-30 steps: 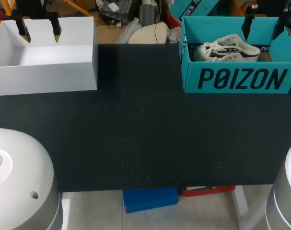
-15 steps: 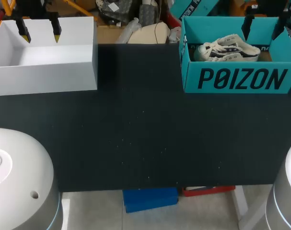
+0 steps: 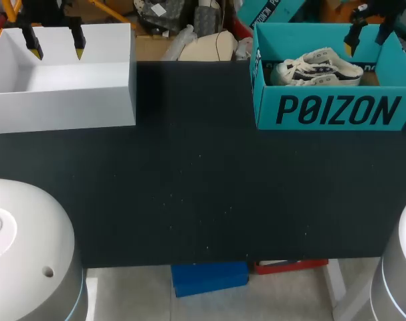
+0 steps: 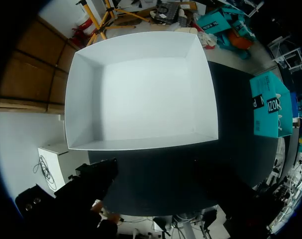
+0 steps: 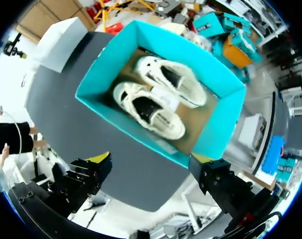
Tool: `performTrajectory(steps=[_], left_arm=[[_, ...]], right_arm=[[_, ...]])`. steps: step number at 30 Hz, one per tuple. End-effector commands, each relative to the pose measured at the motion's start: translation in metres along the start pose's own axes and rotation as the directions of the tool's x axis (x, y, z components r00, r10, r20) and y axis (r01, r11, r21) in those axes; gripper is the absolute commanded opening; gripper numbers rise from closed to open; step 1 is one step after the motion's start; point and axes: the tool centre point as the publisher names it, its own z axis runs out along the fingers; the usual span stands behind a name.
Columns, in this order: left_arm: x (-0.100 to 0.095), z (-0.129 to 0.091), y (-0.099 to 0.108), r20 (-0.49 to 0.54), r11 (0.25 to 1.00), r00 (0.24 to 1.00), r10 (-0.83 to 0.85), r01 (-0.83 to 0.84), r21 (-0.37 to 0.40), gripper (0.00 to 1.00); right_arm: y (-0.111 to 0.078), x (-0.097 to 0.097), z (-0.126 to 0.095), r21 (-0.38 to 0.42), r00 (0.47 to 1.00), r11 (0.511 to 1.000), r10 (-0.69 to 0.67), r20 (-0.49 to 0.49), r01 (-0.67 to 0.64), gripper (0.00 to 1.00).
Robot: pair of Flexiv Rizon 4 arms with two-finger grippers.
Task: Take the shoe out of the shoebox, open the shoe tongue, remove and reinsert the insole, then place the shoe into the shoebox
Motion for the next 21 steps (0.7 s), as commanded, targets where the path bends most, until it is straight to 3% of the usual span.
performTrajectory(steps=[1, 15, 18, 21], left_arm=[[0.001, -0.001, 0.001, 0.003, 1.0, 1.0, -0.002, 0.002, -0.001, 1.0], [0.001, -0.001, 0.001, 0.003, 1.0, 1.0, -0.002, 0.002, -0.001, 1.0], [0.001, -0.001, 0.001, 0.003, 1.0, 1.0, -0.002, 0.002, -0.001, 1.0], [0.001, -0.001, 0.001, 0.003, 1.0, 1.0, -0.002, 0.002, -0.001, 1.0]], right_arm=[[-0.002, -0.001, 0.0, -0.008, 0.915, 0.915, -0.403, -0.009, 0.403, 1.0], [-0.002, -0.001, 0.0, -0.008, 0.915, 0.915, -0.403, -0.009, 0.403, 1.0], [0.013, -0.007, 0.002, 0.036, 0.816, 0.816, -0.577, 0.032, 0.576, 1.0], [0.026, -0.011, 0.008, 0.058, 0.745, 0.746, -0.666, 0.047, 0.663, 1.0]])
